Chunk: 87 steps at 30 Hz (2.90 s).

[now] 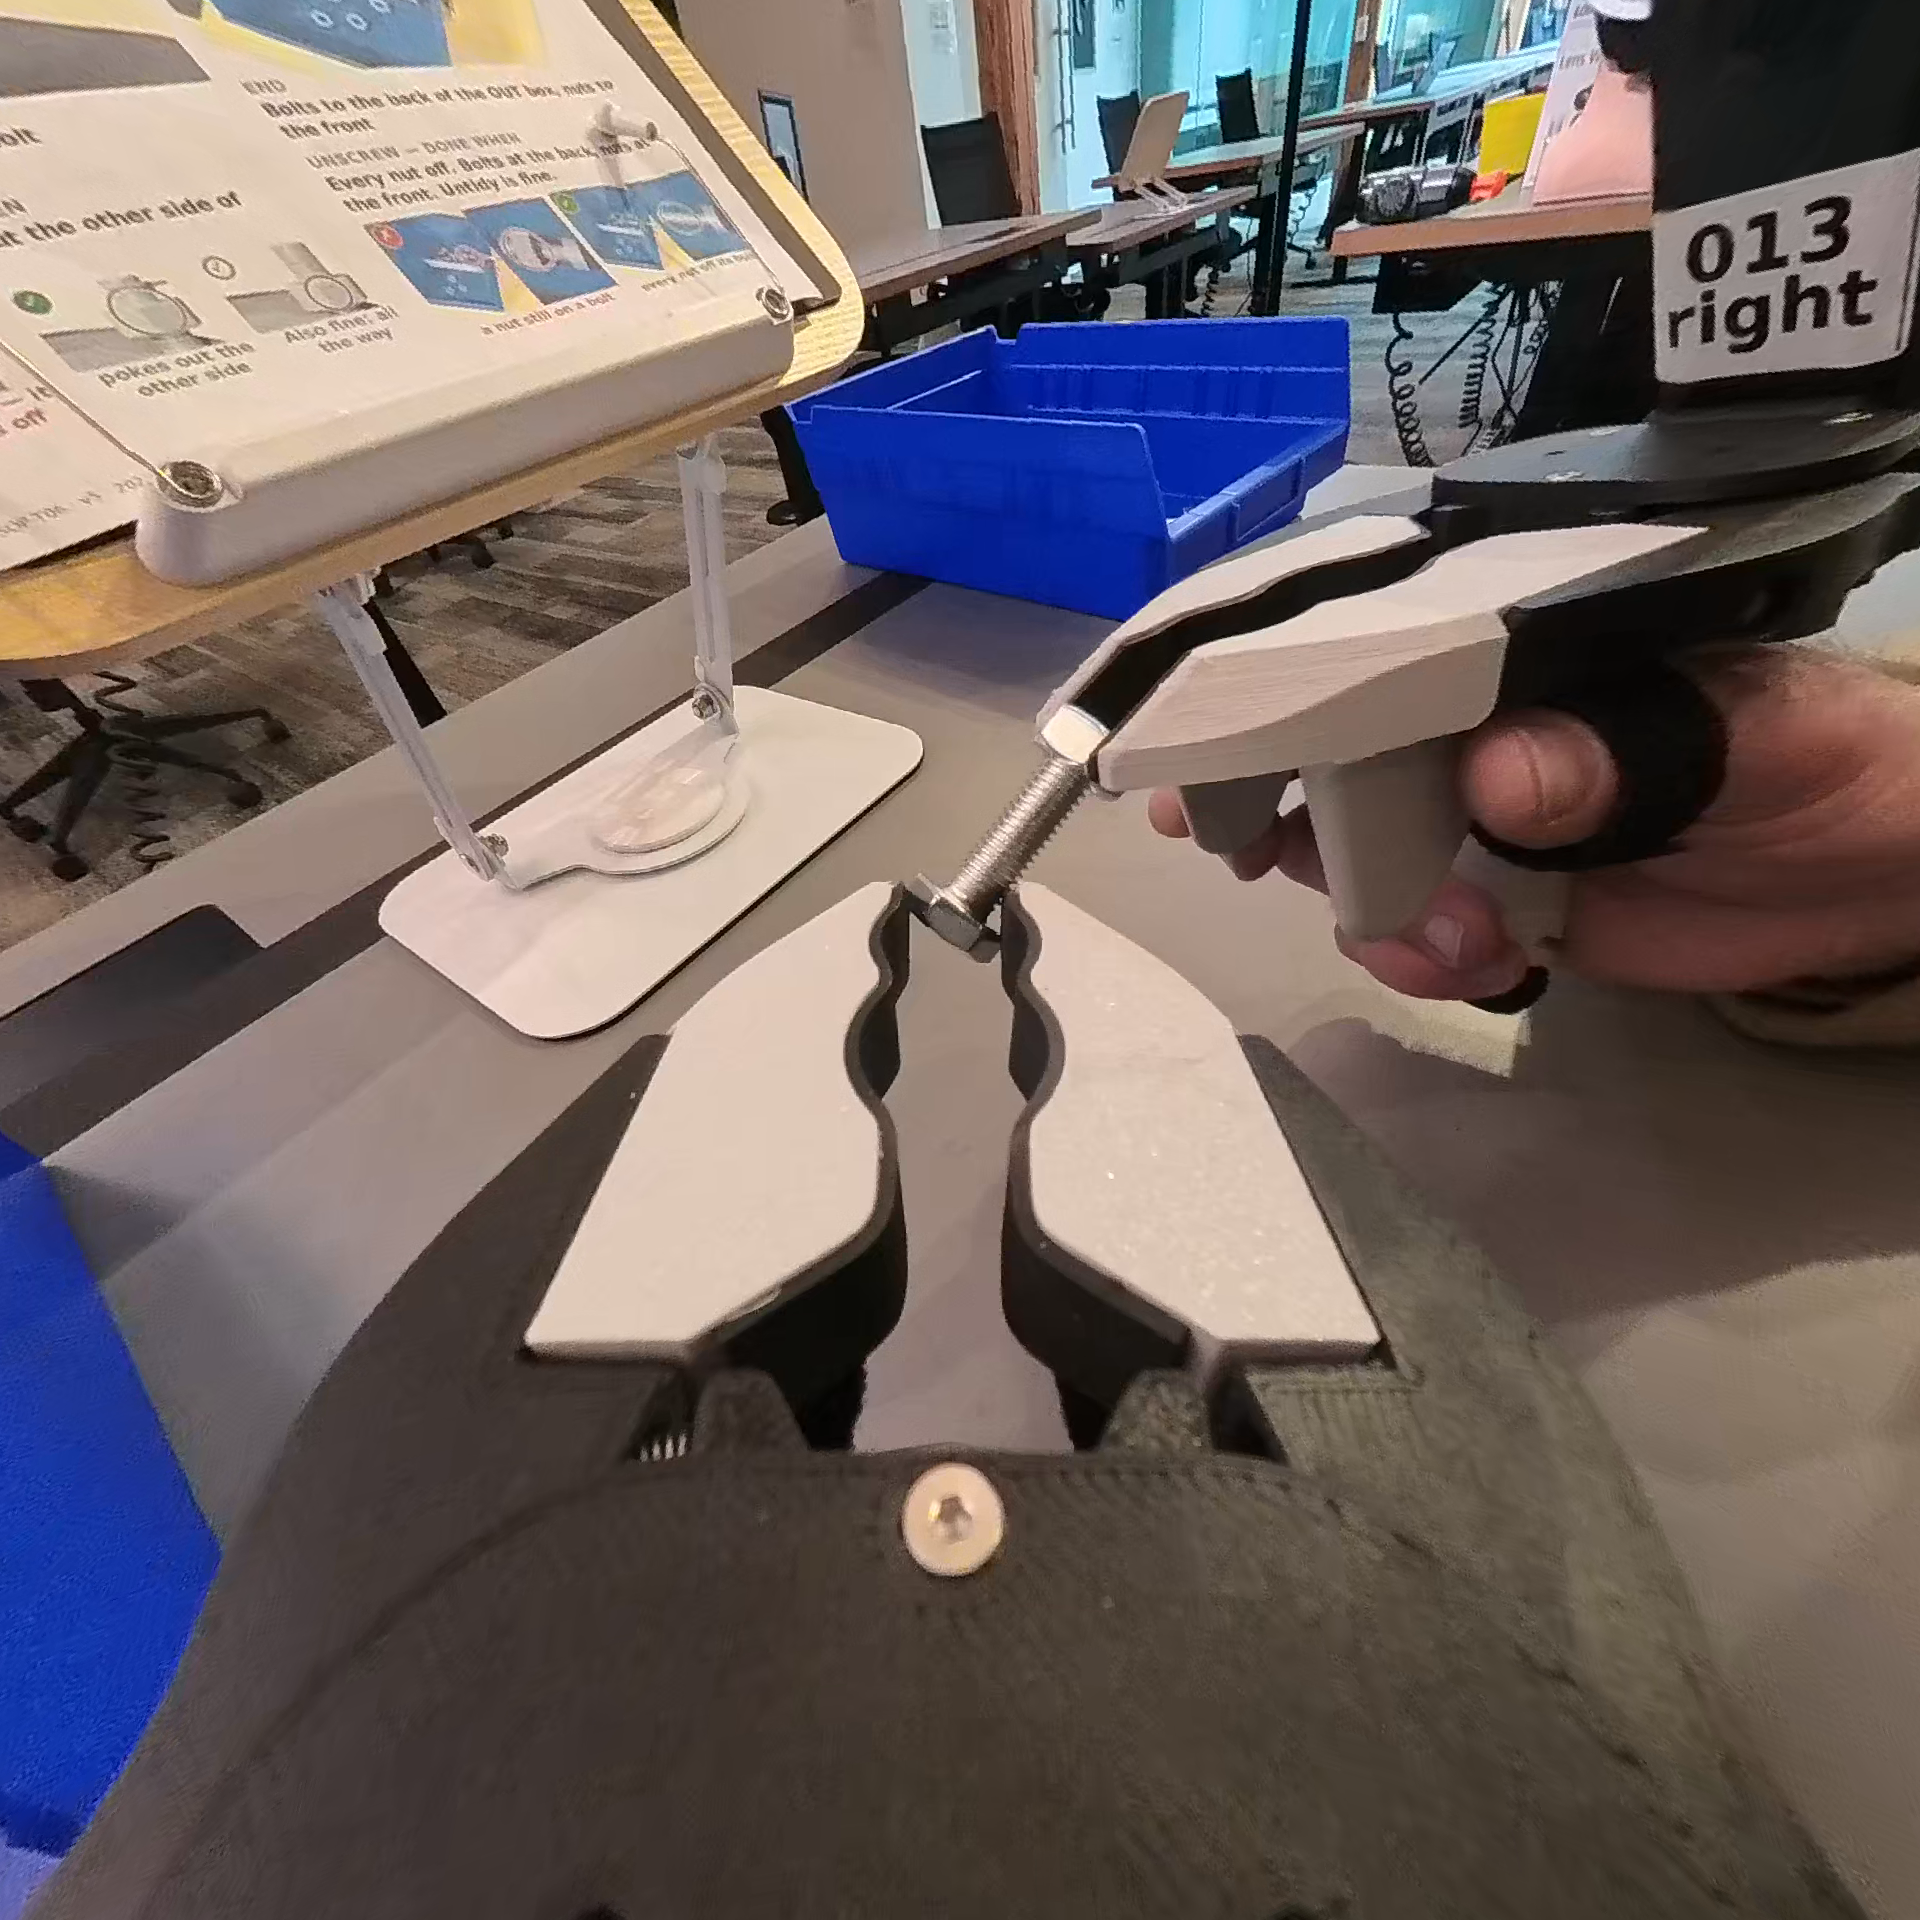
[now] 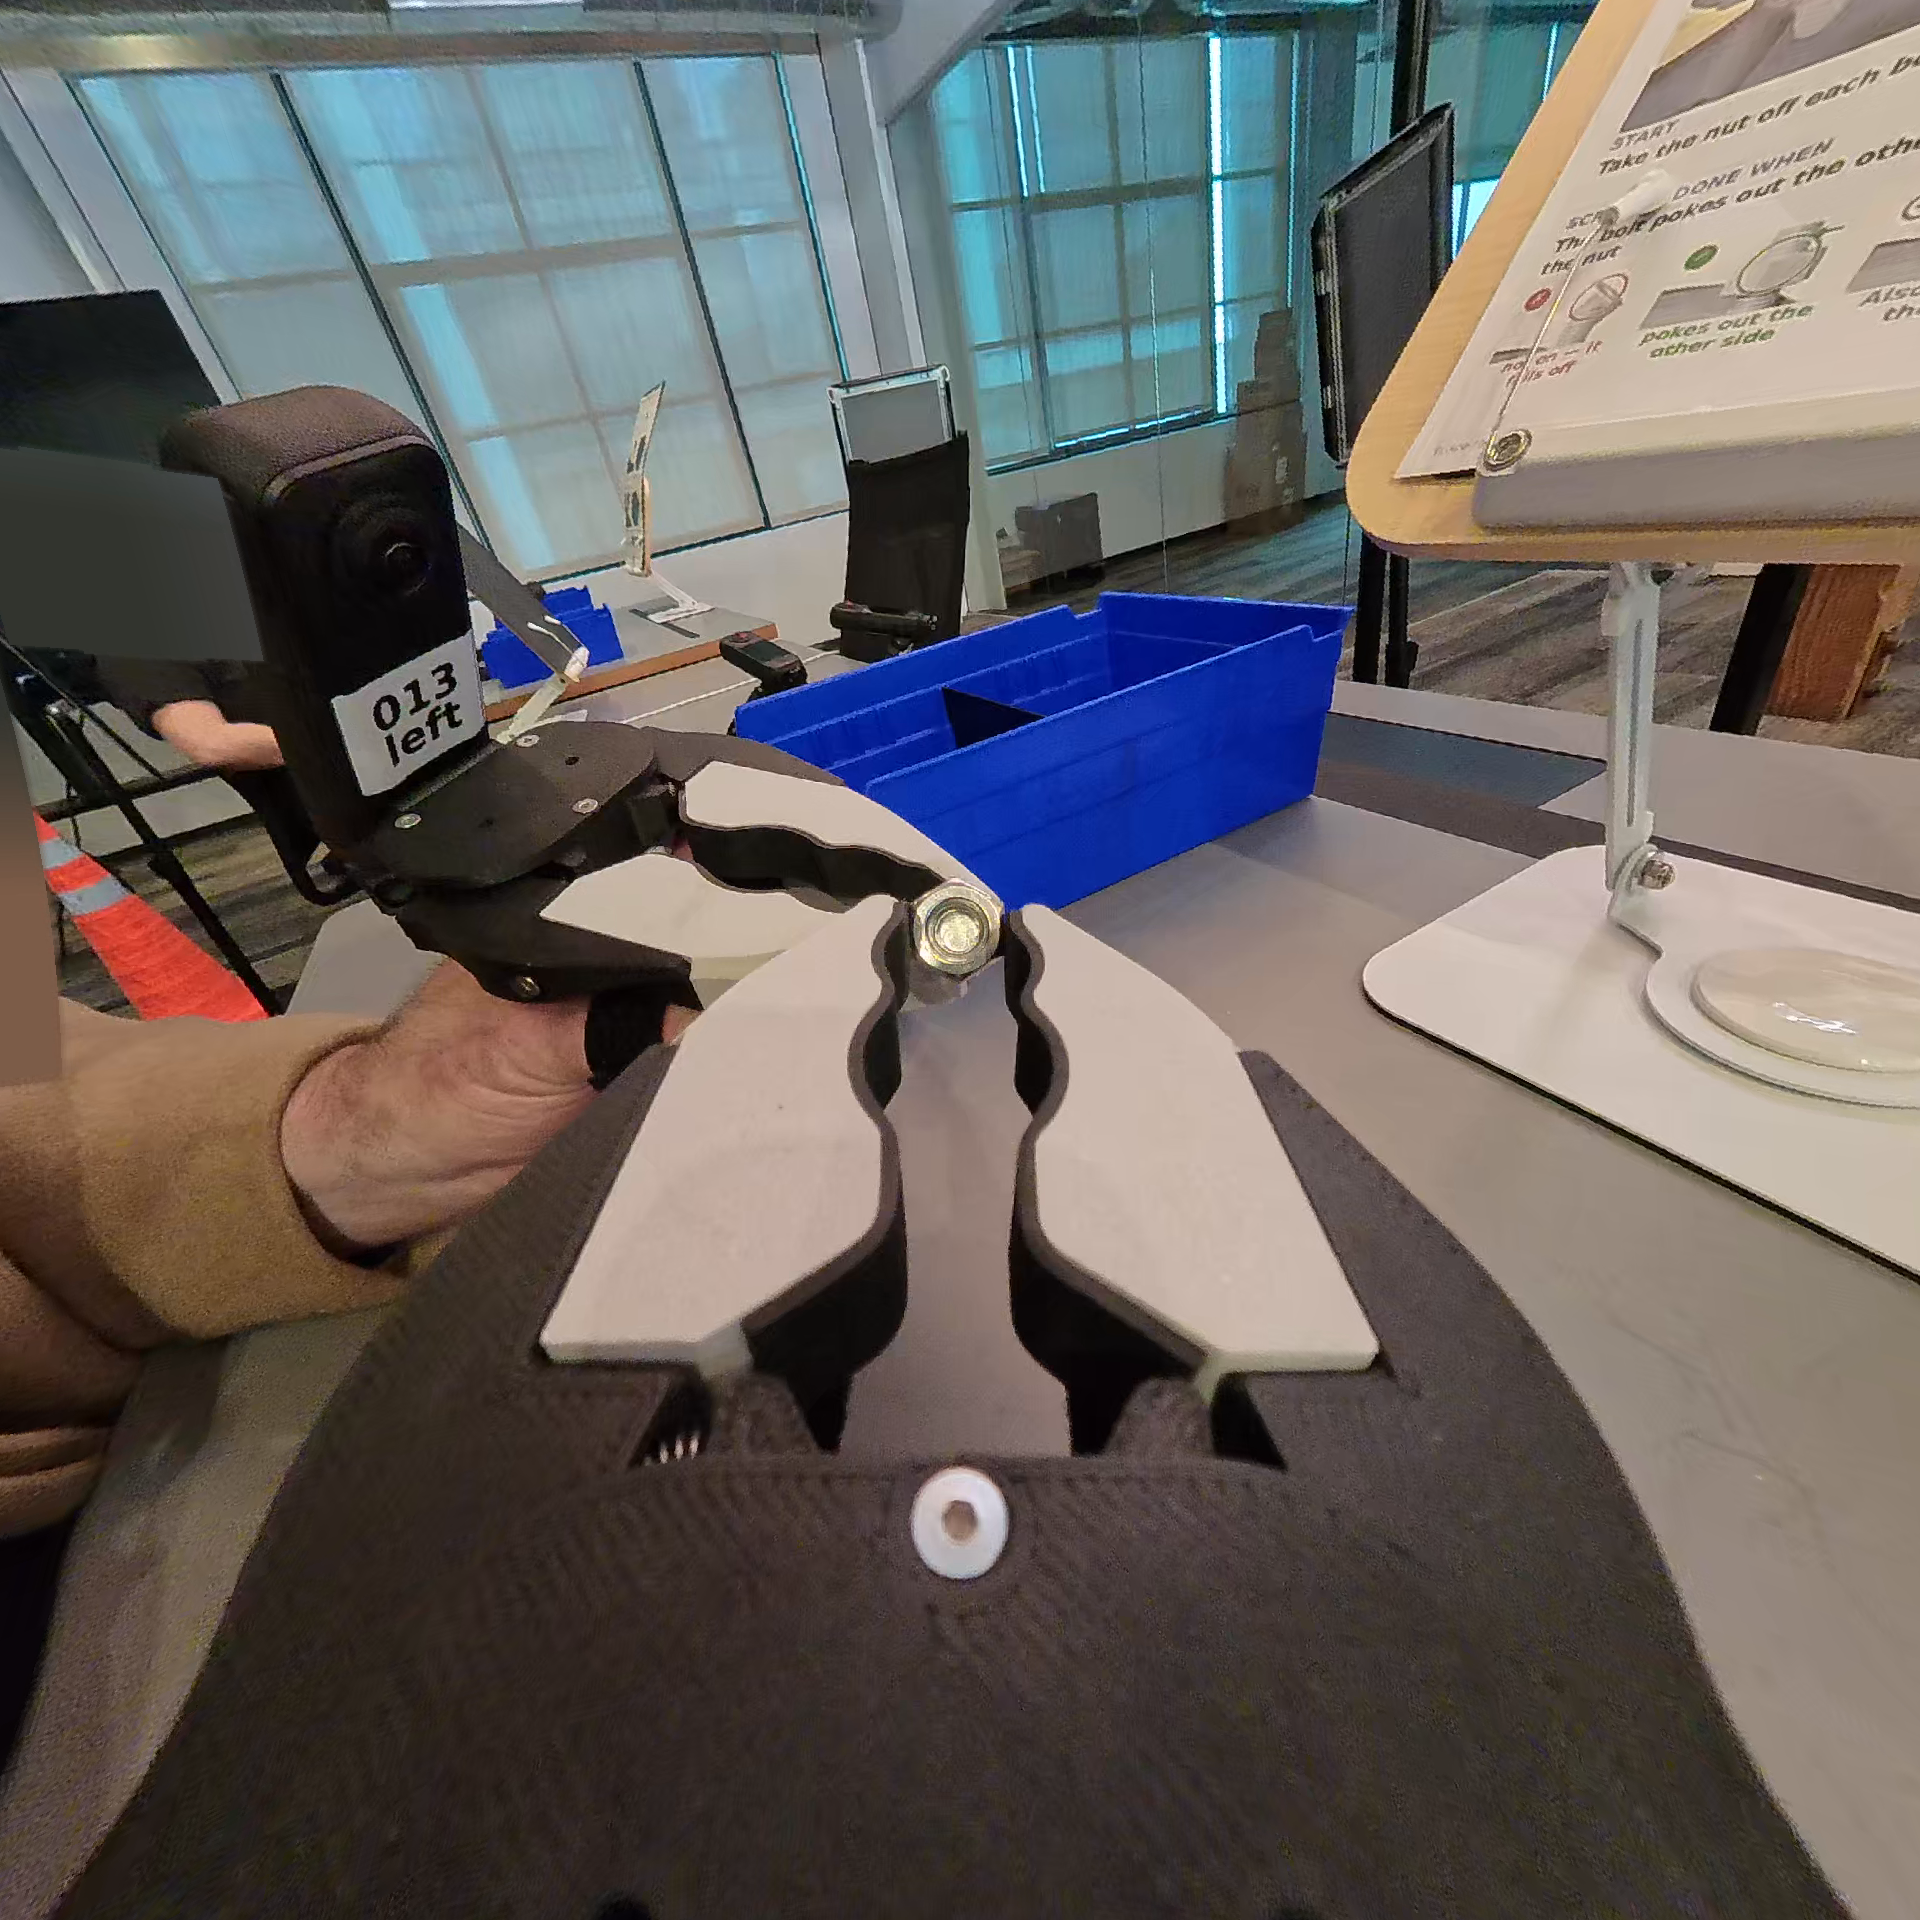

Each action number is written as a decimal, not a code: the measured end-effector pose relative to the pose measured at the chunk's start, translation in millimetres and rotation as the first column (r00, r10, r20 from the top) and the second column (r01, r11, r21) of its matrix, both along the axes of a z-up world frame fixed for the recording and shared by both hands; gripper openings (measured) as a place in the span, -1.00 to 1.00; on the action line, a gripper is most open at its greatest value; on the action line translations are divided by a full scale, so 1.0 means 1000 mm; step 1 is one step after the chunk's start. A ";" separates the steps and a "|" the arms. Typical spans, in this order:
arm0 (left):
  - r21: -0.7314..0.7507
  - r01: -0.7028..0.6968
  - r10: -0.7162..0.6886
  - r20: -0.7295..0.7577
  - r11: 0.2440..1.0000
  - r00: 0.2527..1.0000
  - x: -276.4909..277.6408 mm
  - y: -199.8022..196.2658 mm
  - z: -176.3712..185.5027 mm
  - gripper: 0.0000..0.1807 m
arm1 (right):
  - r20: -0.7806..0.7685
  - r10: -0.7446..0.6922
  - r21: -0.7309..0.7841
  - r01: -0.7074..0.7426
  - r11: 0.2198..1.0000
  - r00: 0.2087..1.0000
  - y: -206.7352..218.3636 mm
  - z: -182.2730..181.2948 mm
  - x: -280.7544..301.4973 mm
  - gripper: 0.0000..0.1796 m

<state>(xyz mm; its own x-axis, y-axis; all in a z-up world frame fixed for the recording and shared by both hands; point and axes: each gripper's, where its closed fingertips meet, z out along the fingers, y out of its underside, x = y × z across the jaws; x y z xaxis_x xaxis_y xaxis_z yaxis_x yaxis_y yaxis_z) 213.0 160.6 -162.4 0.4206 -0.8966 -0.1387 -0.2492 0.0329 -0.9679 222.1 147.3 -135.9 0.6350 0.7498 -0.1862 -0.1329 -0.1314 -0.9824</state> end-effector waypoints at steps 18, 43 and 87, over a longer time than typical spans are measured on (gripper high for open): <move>-0.021 0.024 -0.023 0.011 0.999 1.000 0.003 -0.002 0.000 -0.82 | 0.032 0.015 0.040 -0.016 0.999 0.999 -0.002 0.004 -0.001 -0.69; -0.070 0.018 -0.013 0.063 0.997 0.998 -0.003 0.003 0.003 -0.82 | 0.196 0.011 0.061 -0.023 0.998 0.981 -0.004 -0.010 0.000 -0.75; -0.113 0.063 -0.055 0.079 0.992 0.995 0.001 -0.002 0.000 -0.82 | 0.316 0.131 0.134 -0.181 0.974 0.940 -0.022 -0.006 -0.010 -0.89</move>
